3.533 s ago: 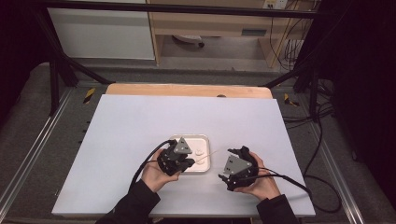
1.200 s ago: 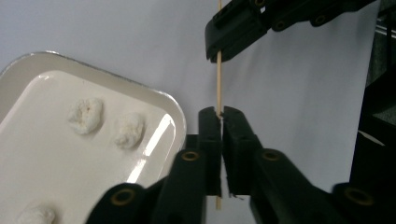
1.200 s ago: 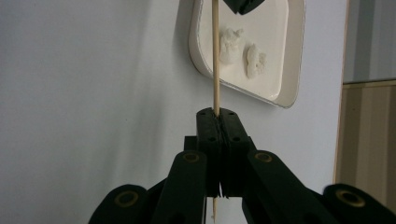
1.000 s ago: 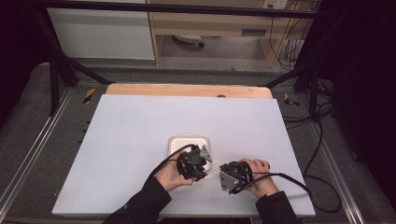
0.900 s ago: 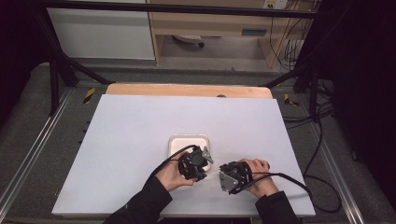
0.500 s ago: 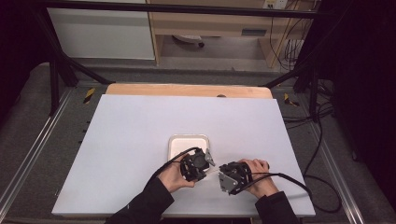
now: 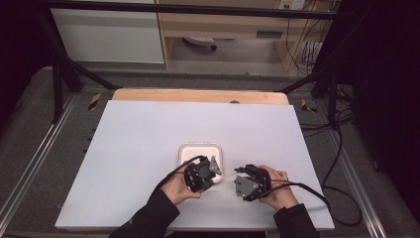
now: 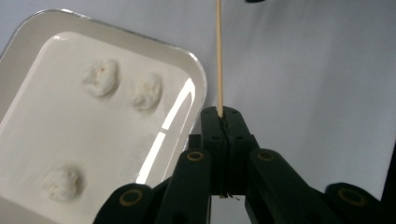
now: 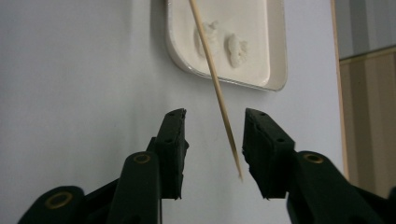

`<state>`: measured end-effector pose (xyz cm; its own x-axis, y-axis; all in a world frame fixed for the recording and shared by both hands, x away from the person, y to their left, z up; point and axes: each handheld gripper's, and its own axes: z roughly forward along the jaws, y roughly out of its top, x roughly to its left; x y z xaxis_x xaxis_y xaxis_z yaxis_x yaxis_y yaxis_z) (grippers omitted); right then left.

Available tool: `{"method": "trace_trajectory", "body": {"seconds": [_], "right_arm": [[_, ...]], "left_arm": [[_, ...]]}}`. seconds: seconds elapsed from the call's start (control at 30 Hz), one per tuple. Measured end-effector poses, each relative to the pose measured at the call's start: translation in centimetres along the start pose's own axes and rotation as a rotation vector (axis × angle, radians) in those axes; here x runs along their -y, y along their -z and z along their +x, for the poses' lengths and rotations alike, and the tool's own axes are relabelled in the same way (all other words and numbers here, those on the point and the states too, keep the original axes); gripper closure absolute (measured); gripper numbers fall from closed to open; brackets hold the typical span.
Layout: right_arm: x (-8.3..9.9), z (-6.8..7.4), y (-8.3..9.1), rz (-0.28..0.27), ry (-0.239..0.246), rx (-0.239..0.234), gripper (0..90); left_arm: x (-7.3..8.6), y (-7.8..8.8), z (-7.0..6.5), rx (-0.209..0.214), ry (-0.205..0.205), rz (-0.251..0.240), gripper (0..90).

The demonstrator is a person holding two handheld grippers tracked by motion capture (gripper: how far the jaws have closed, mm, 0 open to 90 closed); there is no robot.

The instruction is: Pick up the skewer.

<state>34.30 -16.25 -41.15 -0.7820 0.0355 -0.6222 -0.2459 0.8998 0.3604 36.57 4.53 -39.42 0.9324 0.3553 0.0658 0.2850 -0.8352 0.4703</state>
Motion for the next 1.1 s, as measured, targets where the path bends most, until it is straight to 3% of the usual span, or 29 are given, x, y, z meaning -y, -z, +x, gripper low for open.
{"method": "trace_trajectory", "body": {"seconds": [0.03, 0.07, 0.1, 0.27, 0.3, 0.37, 0.4, 0.43, 0.77, 1.1], "right_arm": [[0.3, -0.3, 0.2, -0.017, -0.084, 0.001, 50.1], [0.3, -0.3, 0.2, -0.017, -0.084, 0.001, 50.1], [0.6, -0.5, 0.3, -0.028, -0.173, 0.0, 44.7], [1.7, -1.1, 0.6, -0.042, -0.367, -0.004, 33.0], [1.7, -1.1, 0.6, -0.042, -0.367, -0.004, 33.0], [2.2, -1.2, 0.7, -0.055, -0.442, -0.012, 29.2], [2.6, -1.2, 0.7, -0.064, -0.509, -0.019, 26.2], [2.6, -1.2, 0.7, -0.064, -0.509, -0.019, 26.2], [4.0, -1.2, 0.5, -0.045, -0.785, -0.059, 8.5], [3.4, -1.6, -0.1, -0.085, -0.875, -0.093, 2.6]], "left_arm": [[0.3, 0.1, 0.2, -0.002, 0.005, -0.002, 88.8], [0.6, 0.2, 0.3, -0.007, 0.012, -0.006, 88.8], [0.9, 0.4, 0.4, -0.008, 0.017, -0.008, 88.8], [2.4, 1.1, 1.0, -0.019, 0.06, -0.036, 88.7], [2.7, 1.3, 1.1, -0.022, 0.069, -0.046, 88.7], [3.3, 1.6, 1.3, -0.027, 0.083, -0.062, 88.7], [3.5, 1.8, 1.4, -0.036, 0.09, -0.074, 88.7], [3.8, 2.0, 1.4, -0.042, 0.097, -0.084, 88.7], [7.2, 4.1, 2.1, -0.085, 0.208, -0.216, 88.7], [11.2, 5.4, 2.5, -0.145, 0.308, -0.313, 88.7]]}}
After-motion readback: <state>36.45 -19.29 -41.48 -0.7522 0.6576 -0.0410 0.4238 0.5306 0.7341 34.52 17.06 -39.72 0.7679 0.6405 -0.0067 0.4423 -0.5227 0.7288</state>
